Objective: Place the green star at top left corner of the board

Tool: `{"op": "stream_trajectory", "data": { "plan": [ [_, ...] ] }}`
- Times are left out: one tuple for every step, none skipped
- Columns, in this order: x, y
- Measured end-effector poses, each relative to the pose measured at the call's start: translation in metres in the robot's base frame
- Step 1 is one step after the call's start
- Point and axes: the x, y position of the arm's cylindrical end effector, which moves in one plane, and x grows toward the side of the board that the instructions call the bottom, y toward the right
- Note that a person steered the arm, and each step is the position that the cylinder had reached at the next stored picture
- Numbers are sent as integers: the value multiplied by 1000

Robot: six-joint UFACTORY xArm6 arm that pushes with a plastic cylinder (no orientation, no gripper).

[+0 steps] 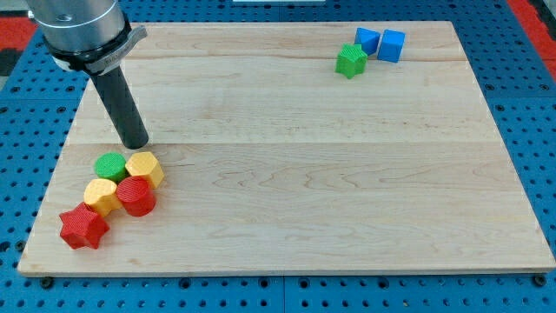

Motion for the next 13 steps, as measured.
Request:
{"op": "stream_trajectory", "data": {
  "plan": [
    [0, 0],
    [-2, 0],
    [-4, 1],
    [-13, 3],
    [-48, 93],
    [-58, 204],
    [-91, 279],
    [-123, 326],
    [-140, 375],
    [-159, 345],
    [-178, 298],
    [-167, 239],
    [-151, 305]
  ]
}}
